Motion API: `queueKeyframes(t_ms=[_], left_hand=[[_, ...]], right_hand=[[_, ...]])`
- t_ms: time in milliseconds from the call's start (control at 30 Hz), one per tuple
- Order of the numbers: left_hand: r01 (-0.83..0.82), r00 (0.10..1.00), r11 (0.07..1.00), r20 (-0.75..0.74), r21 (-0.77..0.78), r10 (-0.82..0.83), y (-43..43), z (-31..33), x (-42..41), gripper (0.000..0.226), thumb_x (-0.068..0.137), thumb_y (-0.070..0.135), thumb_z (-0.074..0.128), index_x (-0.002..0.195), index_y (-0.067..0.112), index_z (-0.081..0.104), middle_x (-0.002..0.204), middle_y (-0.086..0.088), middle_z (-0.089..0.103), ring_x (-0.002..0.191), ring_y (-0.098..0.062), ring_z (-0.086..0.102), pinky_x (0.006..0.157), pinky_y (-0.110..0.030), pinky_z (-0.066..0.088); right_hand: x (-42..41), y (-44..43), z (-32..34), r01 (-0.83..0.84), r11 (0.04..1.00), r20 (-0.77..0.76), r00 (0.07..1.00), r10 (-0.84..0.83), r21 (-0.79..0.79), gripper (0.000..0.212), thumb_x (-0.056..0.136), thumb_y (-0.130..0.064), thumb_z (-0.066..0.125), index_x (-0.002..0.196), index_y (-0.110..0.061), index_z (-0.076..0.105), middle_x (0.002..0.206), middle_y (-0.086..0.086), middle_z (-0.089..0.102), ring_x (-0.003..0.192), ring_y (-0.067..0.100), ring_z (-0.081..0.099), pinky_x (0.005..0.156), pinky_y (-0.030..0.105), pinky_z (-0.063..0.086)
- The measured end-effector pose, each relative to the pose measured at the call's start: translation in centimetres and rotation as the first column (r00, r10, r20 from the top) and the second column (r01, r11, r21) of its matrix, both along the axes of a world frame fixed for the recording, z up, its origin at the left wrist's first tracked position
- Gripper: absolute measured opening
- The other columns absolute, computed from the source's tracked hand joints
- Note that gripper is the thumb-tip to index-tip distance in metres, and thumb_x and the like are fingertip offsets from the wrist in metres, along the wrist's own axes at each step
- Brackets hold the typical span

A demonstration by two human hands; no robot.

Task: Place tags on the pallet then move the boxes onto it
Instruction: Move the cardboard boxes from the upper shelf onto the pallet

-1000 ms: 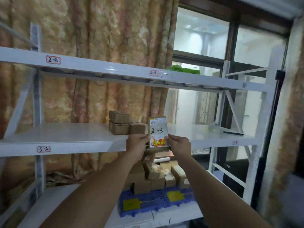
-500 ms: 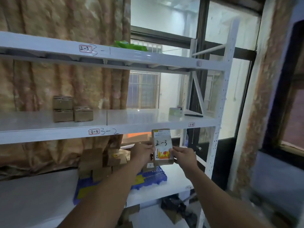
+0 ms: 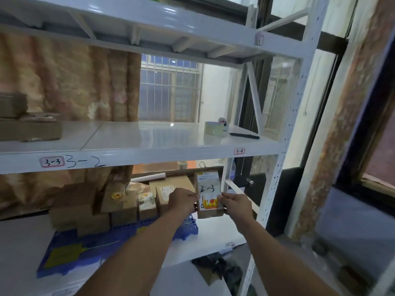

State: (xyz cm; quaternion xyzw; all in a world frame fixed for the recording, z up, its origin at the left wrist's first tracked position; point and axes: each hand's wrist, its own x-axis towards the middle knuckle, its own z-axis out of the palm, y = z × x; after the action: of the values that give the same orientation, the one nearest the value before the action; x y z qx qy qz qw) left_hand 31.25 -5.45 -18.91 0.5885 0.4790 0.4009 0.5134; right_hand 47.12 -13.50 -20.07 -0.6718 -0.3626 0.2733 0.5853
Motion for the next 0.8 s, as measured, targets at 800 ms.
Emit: queueKeyframes(t_ms=[800], left_hand=[[0.441, 0.335, 0.789, -0.894, 0.428, 0.298, 18.8, -16.1, 4.7, 0.040, 0.076, 0.019, 0.074, 0.115, 0.016, 0.068, 0.123, -0.008, 0.067, 0.118, -0.033, 0.062, 0.103, -0.049, 0.050]], right_hand=[[9.1, 26.3, -15.5, -0.119, 0.906, 0.100, 0.980, 0.173, -0.407, 0.017, 0.086, -0.023, 0.071, 0.097, -0.016, 0.081, 0.081, 0.000, 0.072, 0.082, 0.021, 0.071, 0.082, 0.039, 0.061]])
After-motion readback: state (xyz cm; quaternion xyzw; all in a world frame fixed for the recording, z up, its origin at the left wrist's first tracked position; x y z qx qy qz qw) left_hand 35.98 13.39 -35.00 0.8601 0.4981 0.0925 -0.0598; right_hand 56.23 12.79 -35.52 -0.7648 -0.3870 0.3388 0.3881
